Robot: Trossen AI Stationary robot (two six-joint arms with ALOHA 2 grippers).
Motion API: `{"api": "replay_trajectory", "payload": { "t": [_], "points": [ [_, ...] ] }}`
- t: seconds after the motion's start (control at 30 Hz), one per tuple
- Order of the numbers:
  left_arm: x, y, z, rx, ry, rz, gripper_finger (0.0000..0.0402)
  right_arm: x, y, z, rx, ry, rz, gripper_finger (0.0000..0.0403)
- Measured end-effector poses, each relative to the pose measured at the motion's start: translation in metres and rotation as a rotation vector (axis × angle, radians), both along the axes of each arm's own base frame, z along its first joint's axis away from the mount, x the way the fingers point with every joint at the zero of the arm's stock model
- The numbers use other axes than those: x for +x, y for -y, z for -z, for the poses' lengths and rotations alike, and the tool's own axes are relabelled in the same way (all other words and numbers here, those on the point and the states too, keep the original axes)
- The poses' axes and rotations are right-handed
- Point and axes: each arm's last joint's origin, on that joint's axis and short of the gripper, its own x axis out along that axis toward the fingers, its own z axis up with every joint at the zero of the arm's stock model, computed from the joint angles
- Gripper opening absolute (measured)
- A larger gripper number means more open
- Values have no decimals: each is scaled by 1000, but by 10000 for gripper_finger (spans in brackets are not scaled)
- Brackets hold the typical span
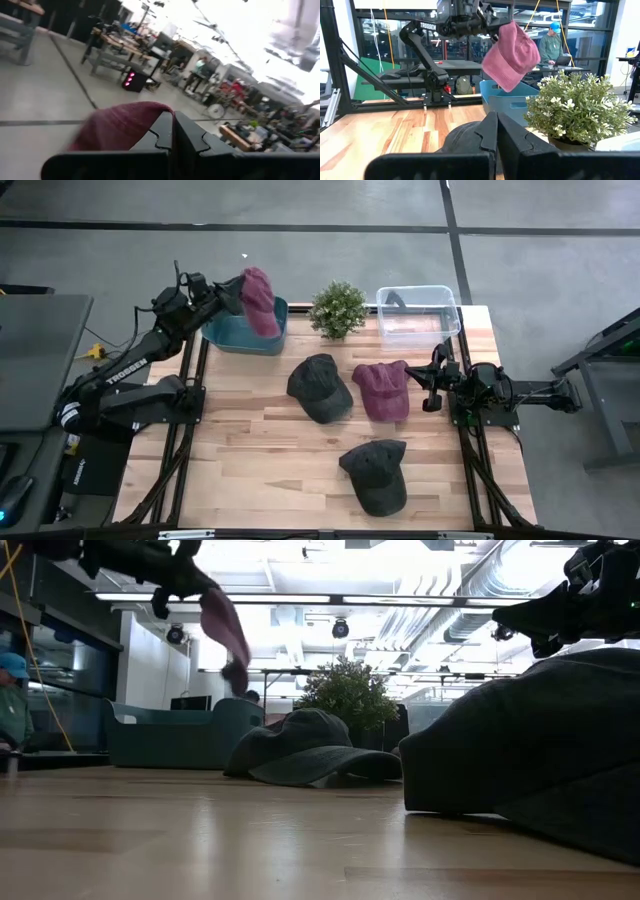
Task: Pick & Place hat
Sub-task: Put the bottom dark red cap into the blue bin
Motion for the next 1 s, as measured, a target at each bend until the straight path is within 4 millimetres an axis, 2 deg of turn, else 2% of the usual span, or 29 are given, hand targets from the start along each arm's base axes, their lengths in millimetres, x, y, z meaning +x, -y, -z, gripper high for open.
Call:
{"api": "replay_trajectory", "payload": {
  "t": [0.17,0.47,0.63,1.0],
  "points": [
    [-9,-7,11,-33,98,-21,0,0,0,0,0,0,0,0],
    [-17,-14,31,-28,142,-75,0,0,0,0,0,0,0,0],
    [-15,-16,43,-24,150,-79,0,0,0,0,0,0,1,0],
    [-7,-29,54,-44,191,-97,0,0,0,0,0,0,1,0]
  ]
}}
